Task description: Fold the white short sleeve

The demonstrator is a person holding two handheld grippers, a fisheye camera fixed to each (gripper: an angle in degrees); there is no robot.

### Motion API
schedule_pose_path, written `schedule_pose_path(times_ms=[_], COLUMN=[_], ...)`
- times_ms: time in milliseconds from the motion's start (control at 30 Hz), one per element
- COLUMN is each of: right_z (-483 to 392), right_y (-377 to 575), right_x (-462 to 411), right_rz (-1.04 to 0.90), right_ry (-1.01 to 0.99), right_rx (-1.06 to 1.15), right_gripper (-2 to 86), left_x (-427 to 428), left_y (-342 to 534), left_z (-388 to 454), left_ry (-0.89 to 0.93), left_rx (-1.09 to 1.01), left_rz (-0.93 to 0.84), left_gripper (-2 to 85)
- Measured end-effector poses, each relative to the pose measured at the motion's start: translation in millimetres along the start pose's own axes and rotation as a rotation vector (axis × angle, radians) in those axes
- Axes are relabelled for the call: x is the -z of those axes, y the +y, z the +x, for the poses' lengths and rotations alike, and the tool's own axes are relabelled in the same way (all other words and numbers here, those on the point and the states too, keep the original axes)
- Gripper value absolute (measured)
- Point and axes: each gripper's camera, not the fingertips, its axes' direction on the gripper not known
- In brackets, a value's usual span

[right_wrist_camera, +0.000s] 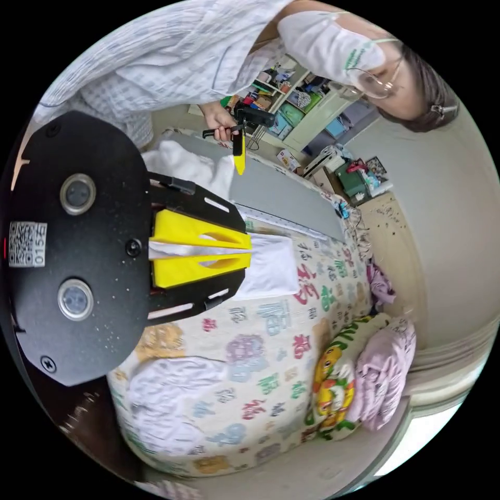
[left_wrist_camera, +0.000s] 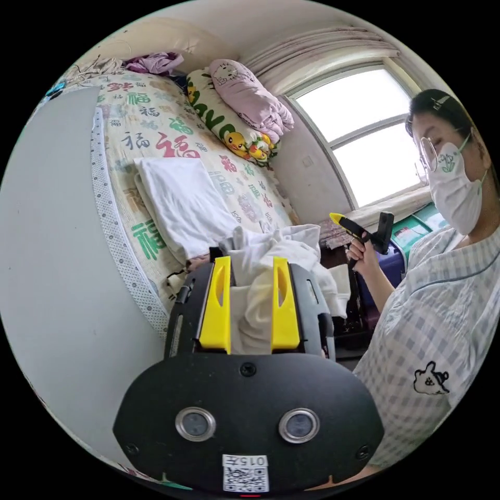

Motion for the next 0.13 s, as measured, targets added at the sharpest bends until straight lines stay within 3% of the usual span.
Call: schedule_pose_path(times_ms=[133], right_z=[-10], right_y=[59], right_x=[4], right_rz=[-0.025], right_ry=[-0.057], right_rx=[-0.102], right_gripper=[8.0], left_x=[2], left_y=[-14], left_z=[49], left_ry=[0.051], left_rx=[-0.223], left_rz=[-0.05], left_gripper=[12.7])
